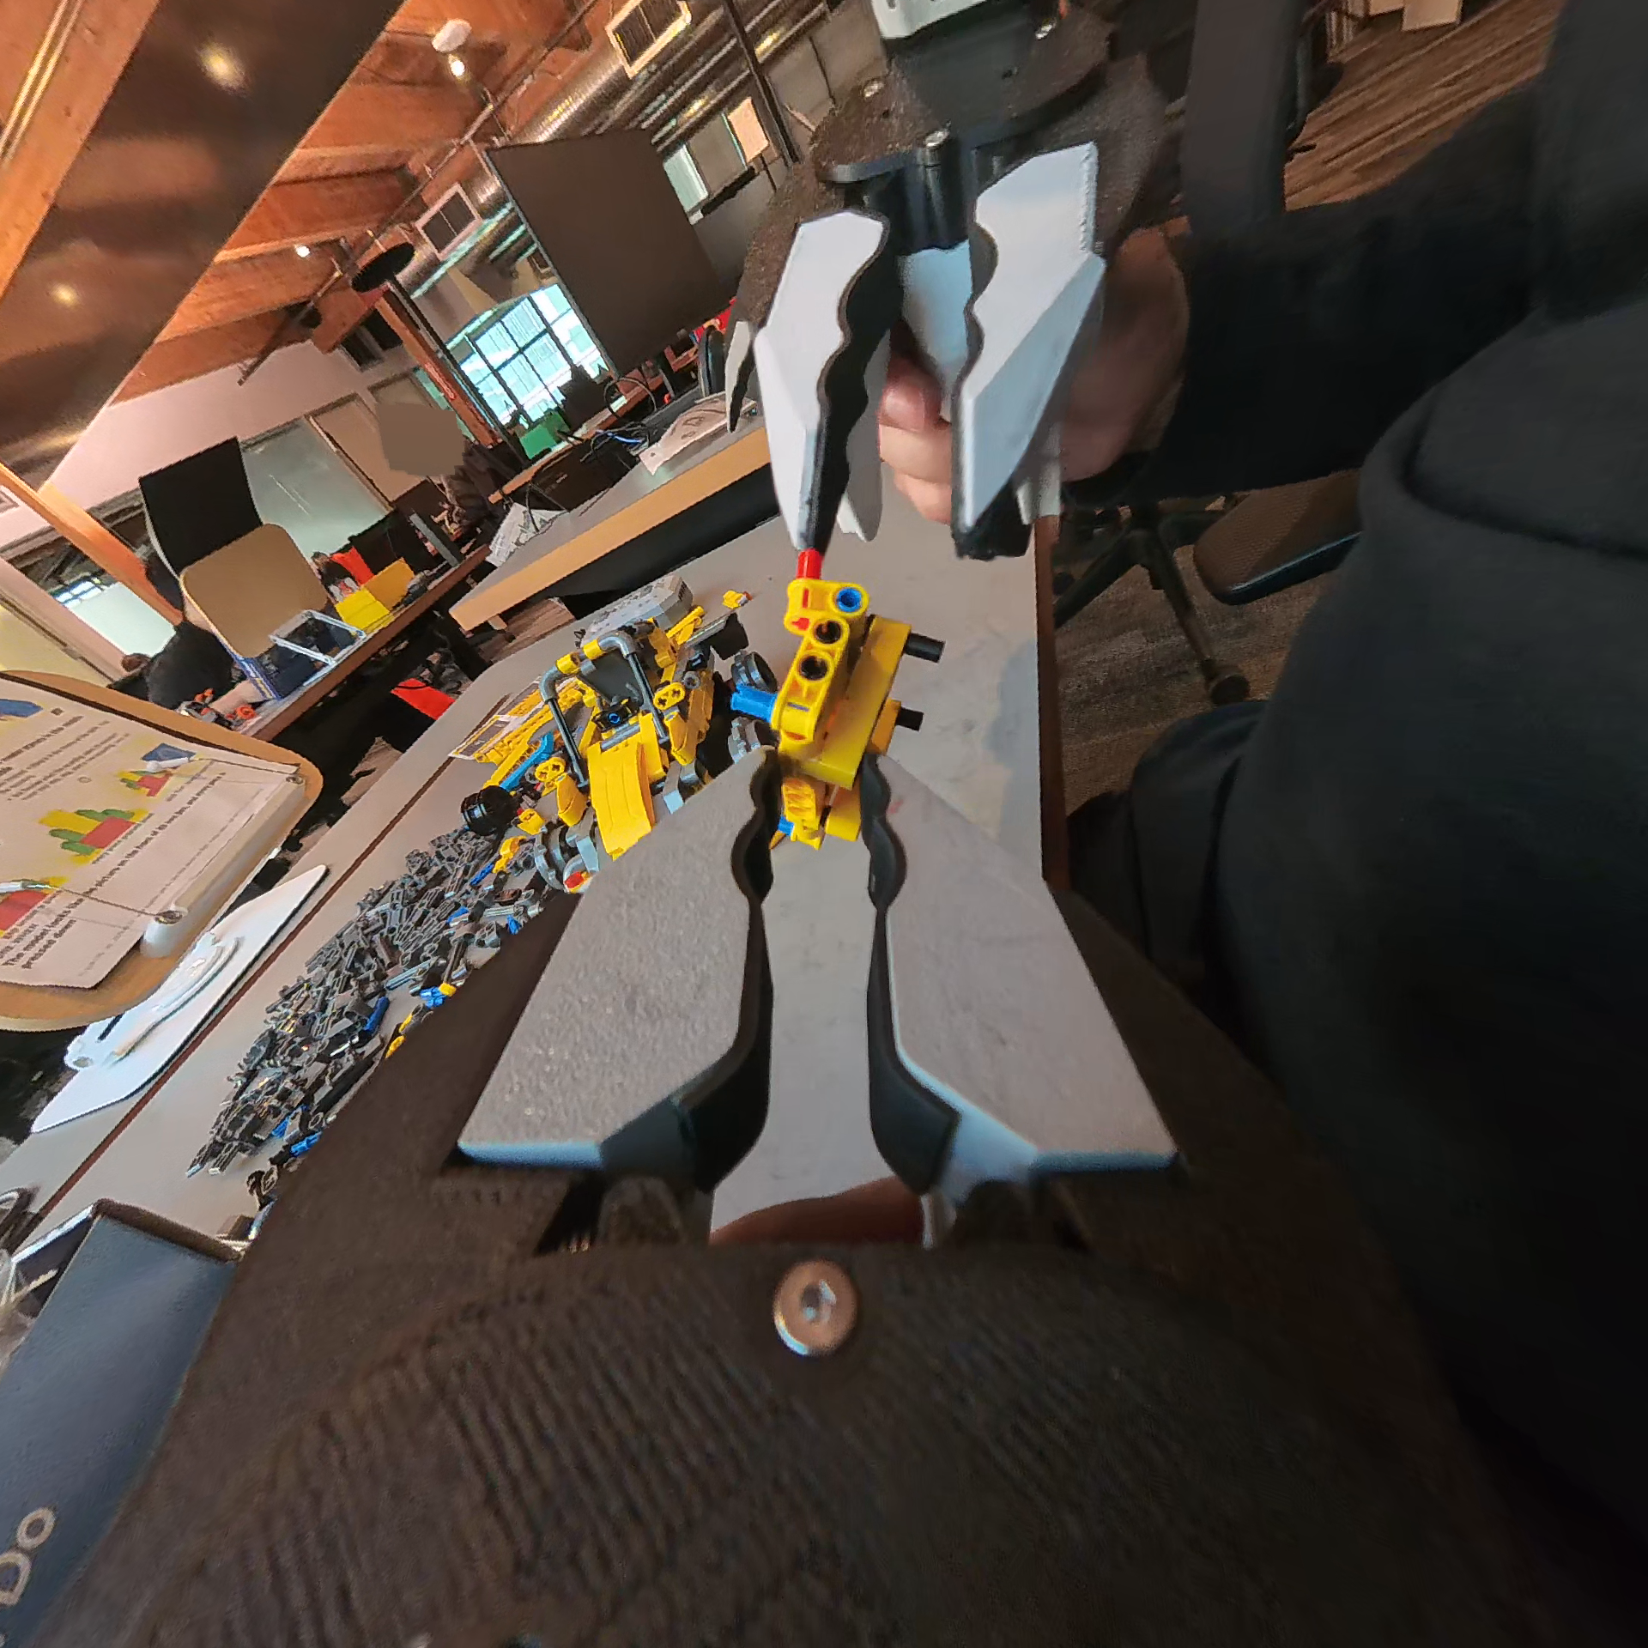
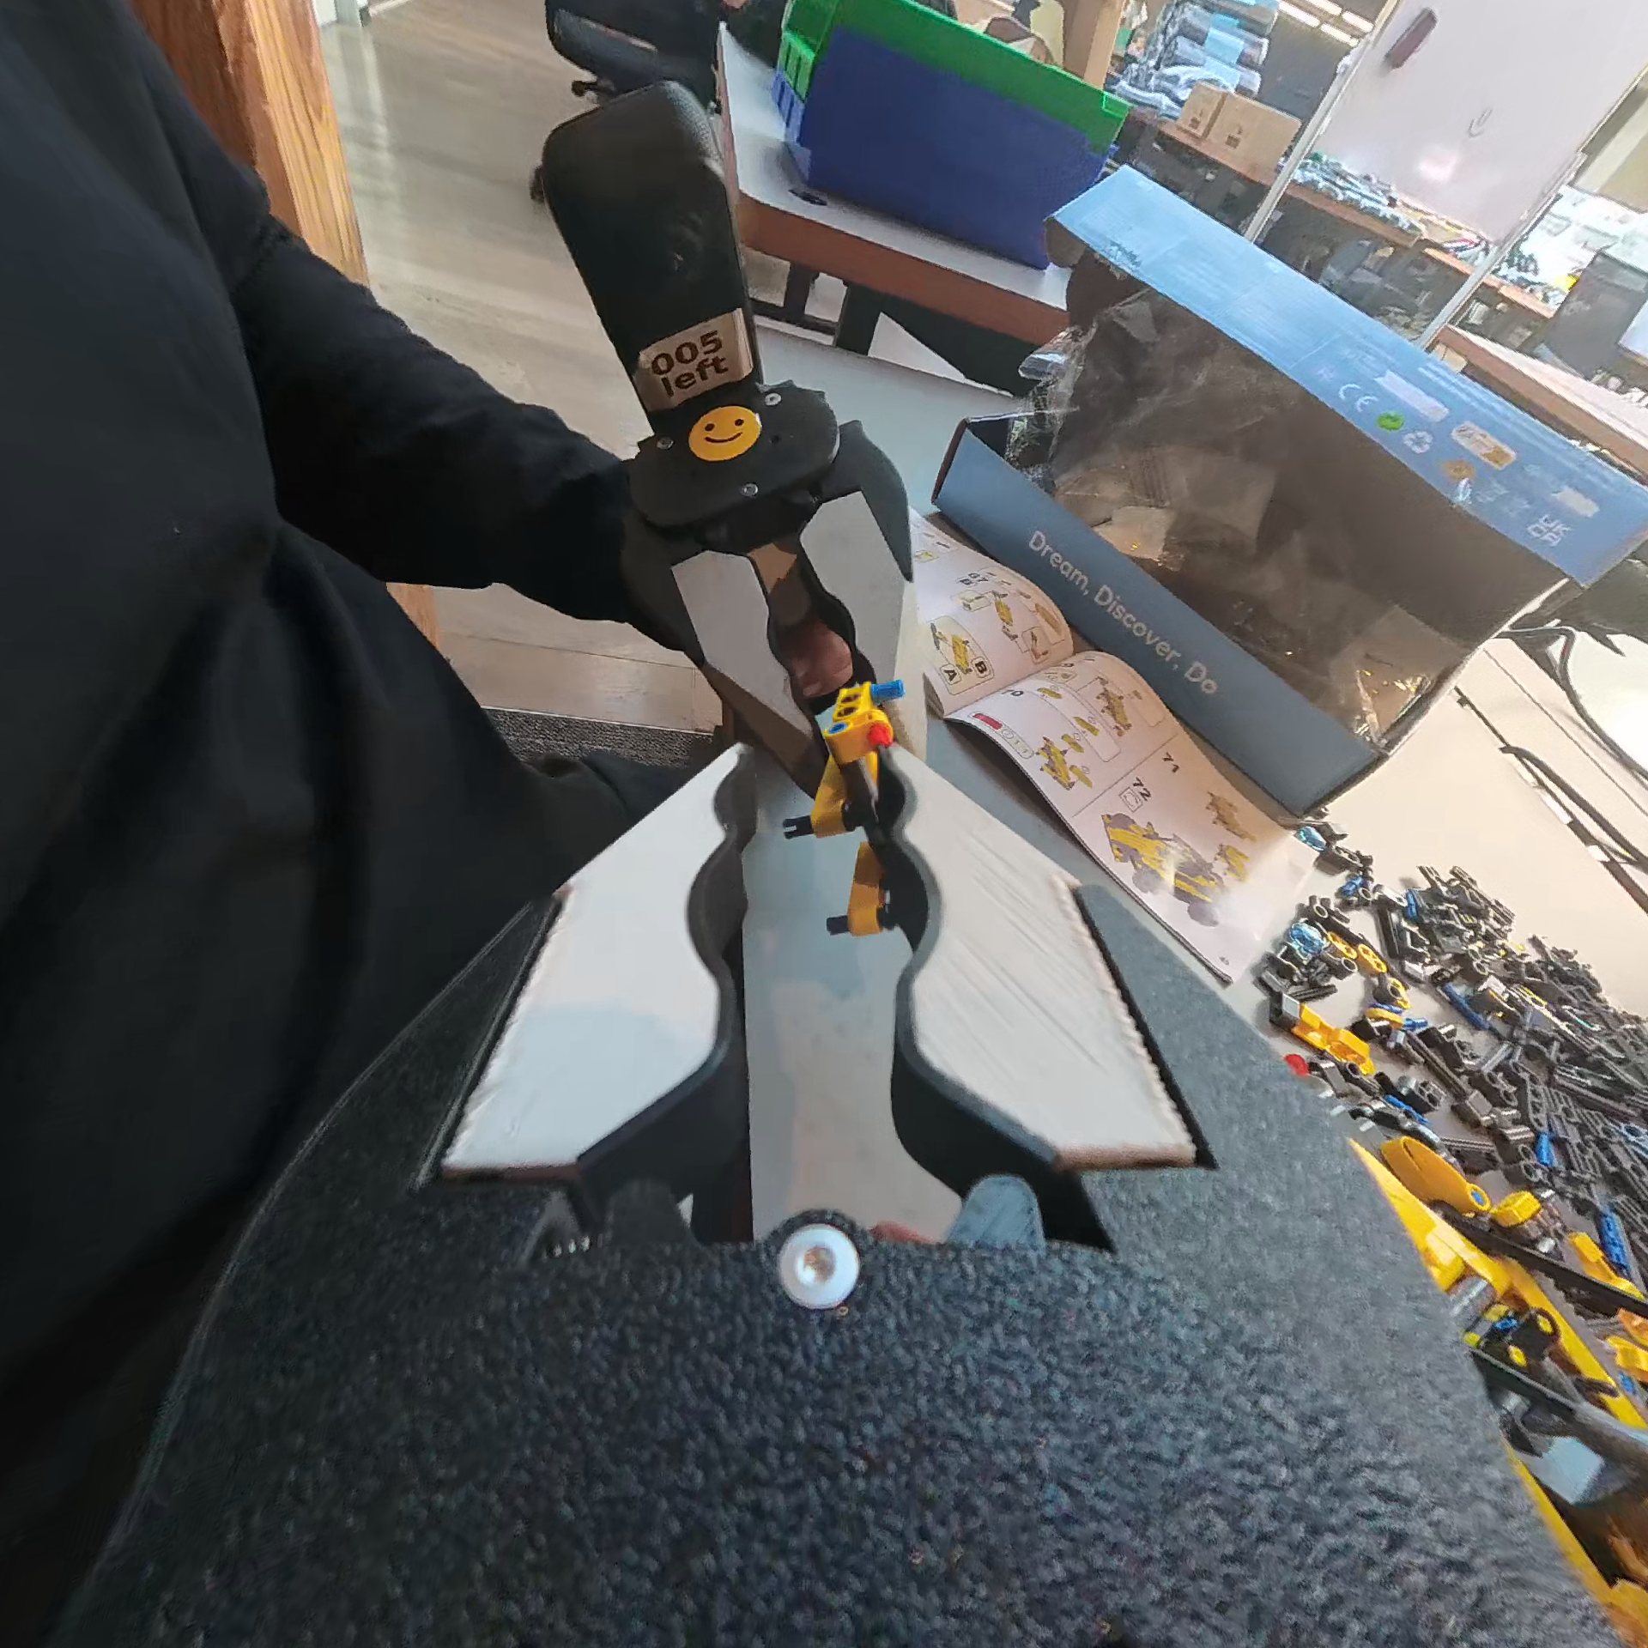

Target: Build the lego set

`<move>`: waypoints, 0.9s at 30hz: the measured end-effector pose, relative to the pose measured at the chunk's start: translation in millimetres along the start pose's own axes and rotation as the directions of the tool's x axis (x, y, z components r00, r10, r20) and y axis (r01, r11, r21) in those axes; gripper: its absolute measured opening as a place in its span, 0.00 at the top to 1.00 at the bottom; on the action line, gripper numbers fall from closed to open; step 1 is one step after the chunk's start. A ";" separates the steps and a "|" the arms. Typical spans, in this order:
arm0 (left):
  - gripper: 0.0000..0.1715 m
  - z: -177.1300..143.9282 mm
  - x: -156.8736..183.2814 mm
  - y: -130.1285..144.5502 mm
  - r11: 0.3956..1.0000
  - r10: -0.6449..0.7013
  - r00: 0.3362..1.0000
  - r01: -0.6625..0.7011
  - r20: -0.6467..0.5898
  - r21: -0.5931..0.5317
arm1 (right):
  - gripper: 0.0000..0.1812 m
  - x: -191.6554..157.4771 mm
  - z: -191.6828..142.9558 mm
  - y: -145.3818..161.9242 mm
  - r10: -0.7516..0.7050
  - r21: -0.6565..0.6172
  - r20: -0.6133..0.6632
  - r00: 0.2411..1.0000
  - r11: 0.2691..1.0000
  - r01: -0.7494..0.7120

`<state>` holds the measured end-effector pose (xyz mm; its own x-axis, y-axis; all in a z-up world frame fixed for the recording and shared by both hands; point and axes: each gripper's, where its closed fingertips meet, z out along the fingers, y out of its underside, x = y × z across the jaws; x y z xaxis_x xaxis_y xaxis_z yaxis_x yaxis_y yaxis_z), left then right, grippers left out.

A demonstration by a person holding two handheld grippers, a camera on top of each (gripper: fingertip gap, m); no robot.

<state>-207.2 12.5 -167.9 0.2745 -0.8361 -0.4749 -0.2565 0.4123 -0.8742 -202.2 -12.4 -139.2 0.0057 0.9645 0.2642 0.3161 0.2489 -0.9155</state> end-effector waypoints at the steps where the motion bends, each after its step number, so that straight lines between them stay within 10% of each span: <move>1: 0.92 -0.4 0.4 0.2 1.000 -0.001 1.000 0.001 -0.002 -0.002 | 0.85 -0.5 0.3 0.0 0.012 0.003 0.010 1.000 1.000 -0.012; 27: 0.92 -9.8 -1.5 -2.6 0.999 0.005 1.000 -0.005 0.000 0.037 | 0.77 20.2 -11.1 27.7 0.146 -0.045 -0.012 0.989 0.988 -0.146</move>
<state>-216.0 9.2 -163.9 0.2732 -0.8339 -0.4796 -0.2233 0.4300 -0.8748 -182.8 13.0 -155.8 0.0635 0.9892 0.1318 0.3546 0.1011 -0.9295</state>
